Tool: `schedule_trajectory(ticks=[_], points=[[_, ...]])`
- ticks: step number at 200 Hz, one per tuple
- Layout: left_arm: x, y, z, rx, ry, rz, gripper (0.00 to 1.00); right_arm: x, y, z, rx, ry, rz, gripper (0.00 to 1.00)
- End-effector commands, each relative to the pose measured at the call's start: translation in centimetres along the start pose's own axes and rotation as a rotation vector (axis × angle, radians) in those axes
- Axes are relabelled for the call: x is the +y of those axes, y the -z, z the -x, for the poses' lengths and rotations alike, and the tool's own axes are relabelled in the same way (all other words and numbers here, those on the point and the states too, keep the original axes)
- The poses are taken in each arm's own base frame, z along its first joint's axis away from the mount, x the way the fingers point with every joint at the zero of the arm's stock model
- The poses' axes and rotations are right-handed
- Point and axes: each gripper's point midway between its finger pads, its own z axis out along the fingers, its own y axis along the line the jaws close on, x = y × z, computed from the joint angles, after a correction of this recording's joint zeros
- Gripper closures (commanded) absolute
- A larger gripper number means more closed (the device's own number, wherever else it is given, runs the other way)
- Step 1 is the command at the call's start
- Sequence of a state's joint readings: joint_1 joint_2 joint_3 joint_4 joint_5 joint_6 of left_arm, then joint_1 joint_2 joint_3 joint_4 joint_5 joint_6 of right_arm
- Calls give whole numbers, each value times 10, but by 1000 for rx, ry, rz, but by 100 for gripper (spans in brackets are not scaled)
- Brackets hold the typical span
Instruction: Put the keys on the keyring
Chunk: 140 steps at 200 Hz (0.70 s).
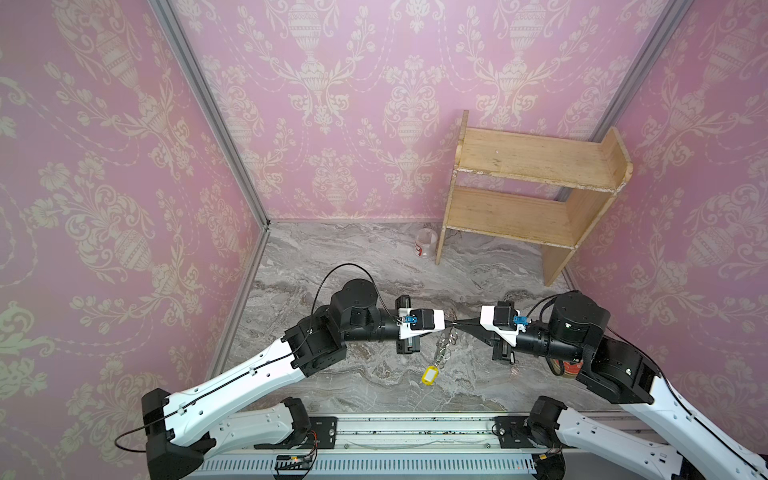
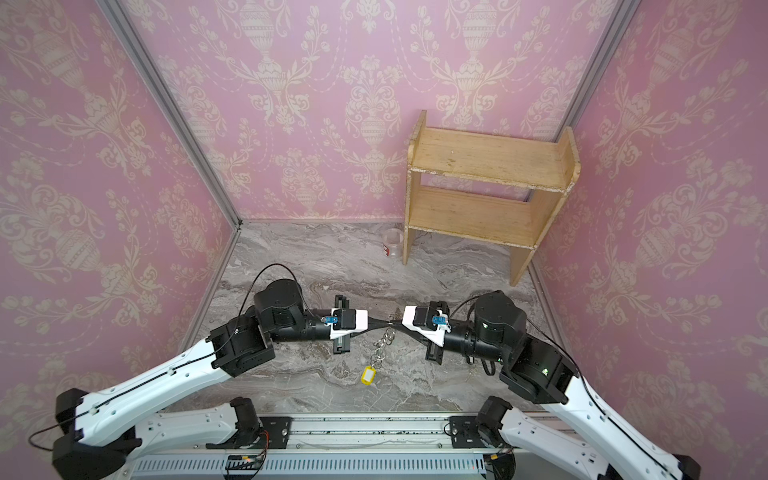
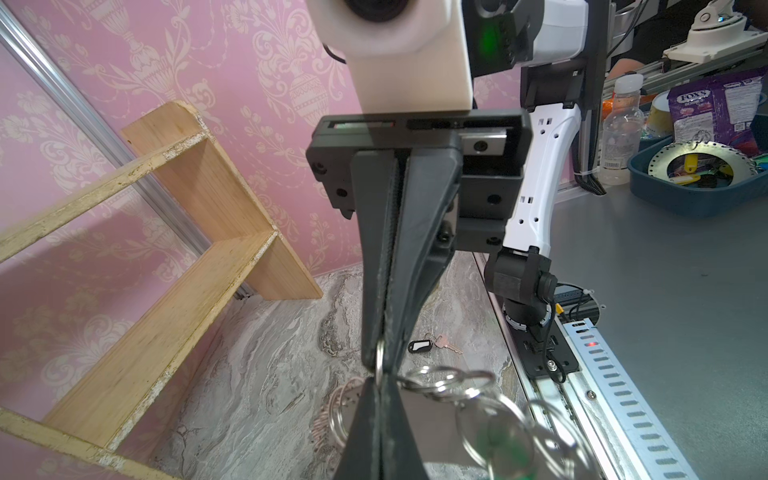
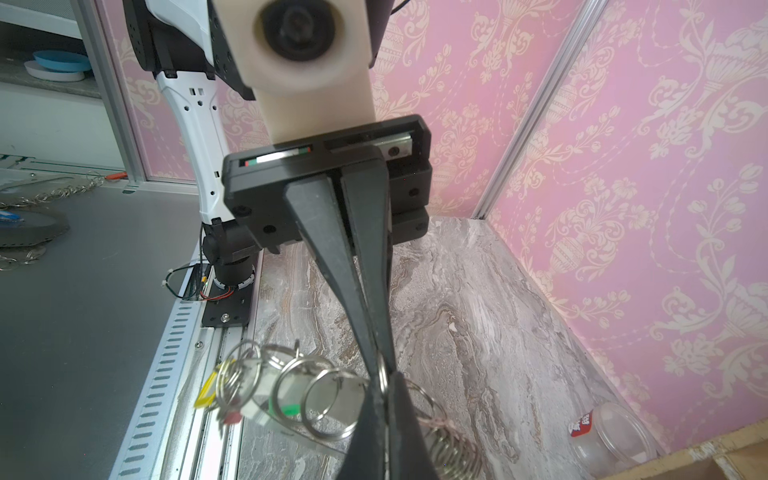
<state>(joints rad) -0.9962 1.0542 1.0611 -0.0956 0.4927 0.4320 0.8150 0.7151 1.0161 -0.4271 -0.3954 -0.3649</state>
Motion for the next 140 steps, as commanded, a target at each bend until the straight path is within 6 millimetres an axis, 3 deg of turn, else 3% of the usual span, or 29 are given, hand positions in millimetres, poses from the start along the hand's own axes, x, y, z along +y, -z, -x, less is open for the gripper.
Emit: schedule_trajectory(ticks=[1, 41, 82, 117, 140], points=[[4, 6, 15, -50, -32, 26, 100, 0, 3, 12, -18, -18, 6, 100], [8, 6, 8, -27, -20, 57, 100, -2, 2, 9, 10, -31, 0, 100], [12, 13, 8, -6, -20, 90, 83, -5, 3, 3, 71, -26, -8, 100], [10, 14, 13, -18, -7, 71, 79, -6, 1, 2, 100, -24, -1, 100], [7, 9, 6, 12, 2, 45, 79, -8, 2, 5, 94, -21, -7, 100]])
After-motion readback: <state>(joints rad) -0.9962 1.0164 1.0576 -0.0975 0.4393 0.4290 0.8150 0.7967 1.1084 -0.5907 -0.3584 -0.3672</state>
